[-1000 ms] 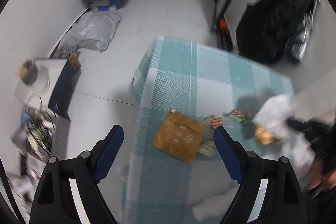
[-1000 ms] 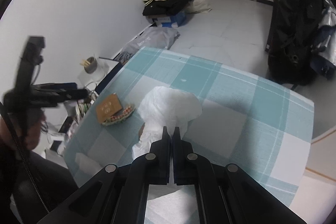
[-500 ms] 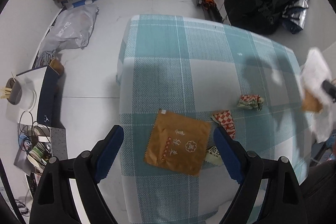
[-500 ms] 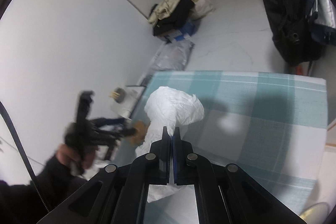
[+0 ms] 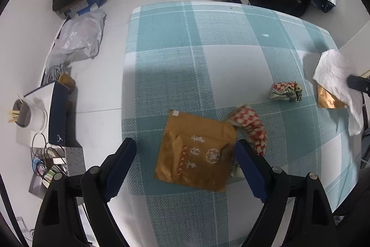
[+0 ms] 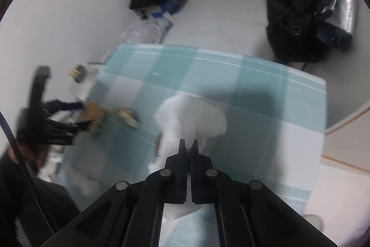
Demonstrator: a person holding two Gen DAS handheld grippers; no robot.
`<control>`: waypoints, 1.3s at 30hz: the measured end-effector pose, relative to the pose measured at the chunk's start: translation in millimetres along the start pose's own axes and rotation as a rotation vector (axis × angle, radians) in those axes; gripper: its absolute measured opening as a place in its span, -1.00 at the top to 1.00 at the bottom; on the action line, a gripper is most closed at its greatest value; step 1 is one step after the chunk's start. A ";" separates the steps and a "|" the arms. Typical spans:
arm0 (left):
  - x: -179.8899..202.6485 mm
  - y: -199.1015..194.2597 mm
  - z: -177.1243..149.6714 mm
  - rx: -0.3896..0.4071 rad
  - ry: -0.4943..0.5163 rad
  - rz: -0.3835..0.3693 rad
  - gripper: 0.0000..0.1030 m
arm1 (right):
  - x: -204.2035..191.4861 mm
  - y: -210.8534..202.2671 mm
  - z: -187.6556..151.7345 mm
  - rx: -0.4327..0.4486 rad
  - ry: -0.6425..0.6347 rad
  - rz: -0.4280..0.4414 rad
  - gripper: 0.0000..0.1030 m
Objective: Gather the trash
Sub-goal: 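Lift the white tissue with the right gripper while the left gripper grasps a small brown wrapper, then carry the tissue in the right gripper while the left gripper carries the brown wrapper over the toilet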
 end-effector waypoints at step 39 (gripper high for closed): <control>6.0 -22.0 -4.8 0.062 -0.039 -0.087 0.91 | 23.0 13.1 -32.6 -0.077 0.002 -0.021 -0.07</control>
Point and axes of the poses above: each gripper's, at about its wrist camera, not at the fingertips, and y roughly the way its jaws point, x to its right, z to its top, the point moved 4 cm from there along y, roughly the way its jaws point, and after that the axes turned 12 degrees about -z, right-handed, at the moved point
